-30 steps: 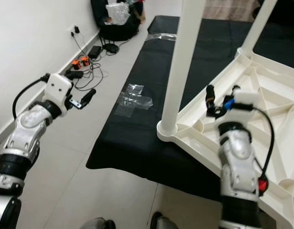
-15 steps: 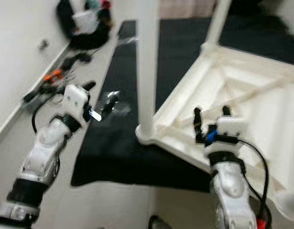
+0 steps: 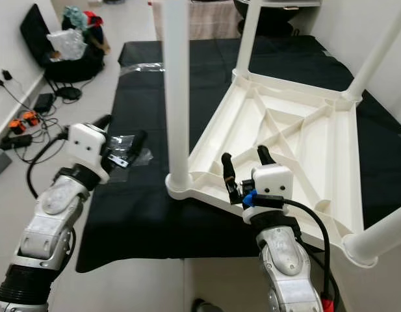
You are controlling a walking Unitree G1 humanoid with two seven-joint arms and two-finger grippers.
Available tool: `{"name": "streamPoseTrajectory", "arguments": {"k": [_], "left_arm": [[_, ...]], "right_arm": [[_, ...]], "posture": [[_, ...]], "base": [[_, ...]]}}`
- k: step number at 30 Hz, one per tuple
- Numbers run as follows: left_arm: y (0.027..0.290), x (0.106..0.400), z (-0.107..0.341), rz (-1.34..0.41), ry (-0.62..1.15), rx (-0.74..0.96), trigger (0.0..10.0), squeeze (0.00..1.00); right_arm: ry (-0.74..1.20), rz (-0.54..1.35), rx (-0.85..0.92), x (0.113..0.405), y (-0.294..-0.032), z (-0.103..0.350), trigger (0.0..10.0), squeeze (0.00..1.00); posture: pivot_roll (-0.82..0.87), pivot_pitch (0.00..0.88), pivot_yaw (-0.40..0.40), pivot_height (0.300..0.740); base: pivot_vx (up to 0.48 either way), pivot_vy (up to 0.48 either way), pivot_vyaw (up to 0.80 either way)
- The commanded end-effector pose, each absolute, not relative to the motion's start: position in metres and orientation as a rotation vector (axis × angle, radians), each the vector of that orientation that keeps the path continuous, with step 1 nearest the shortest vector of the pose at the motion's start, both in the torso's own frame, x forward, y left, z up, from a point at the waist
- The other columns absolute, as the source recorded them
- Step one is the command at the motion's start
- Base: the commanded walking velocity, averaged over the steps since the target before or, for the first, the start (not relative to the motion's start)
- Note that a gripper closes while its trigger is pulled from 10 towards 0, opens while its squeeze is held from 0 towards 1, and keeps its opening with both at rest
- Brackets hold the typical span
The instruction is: Building children table
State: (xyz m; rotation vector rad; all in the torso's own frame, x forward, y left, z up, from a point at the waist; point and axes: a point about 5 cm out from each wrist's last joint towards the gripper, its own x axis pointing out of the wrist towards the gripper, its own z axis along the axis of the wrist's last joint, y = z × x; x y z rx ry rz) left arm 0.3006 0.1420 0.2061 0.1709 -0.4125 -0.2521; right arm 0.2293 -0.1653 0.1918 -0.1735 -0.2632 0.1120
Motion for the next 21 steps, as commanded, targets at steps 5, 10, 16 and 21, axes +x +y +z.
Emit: {"name": "streamPoseTrajectory", "arguments": {"k": [5, 10, 16, 21], "left_arm": [[0.151, 0.296, 0.216, -0.164, -0.426, 0.193, 10.0, 0.0], [0.13, 0.278, 0.205, -0.241, -0.385, 0.159, 10.0, 0.0], [0.108, 0.249, 0.186, -0.325, -0.314, 0.105, 10.0, 0.0], [0.095, 0.219, 0.169, -0.351, -0.221, 0.068, 10.0, 0.0]], "right_arm": [[-0.213, 0.143, -0.178, 0.224, -0.164, 0.184, 10.0, 0.0], [-0.147, 0.117, -0.175, 0.217, -0.175, 0.169, 10.0, 0.0], [-0.11, 0.119, -0.192, 0.214, -0.179, 0.159, 10.0, 0.0], [-0.126, 0.15, -0.185, 0.223, -0.172, 0.161, 10.0, 0.0]], "posture": [[-0.02, 0.102, 0.012, 0.74], [-0.02, 0.102, 0.014, 0.74], [-0.02, 0.1, 0.014, 0.74], [0.0, 0.096, 0.004, 0.74]], "base": [[0.0, 0.0, 0.0], [0.0, 0.0, -0.32], [0.0, 0.0, -0.4], [-0.402, 0.0, 0.0]]}}
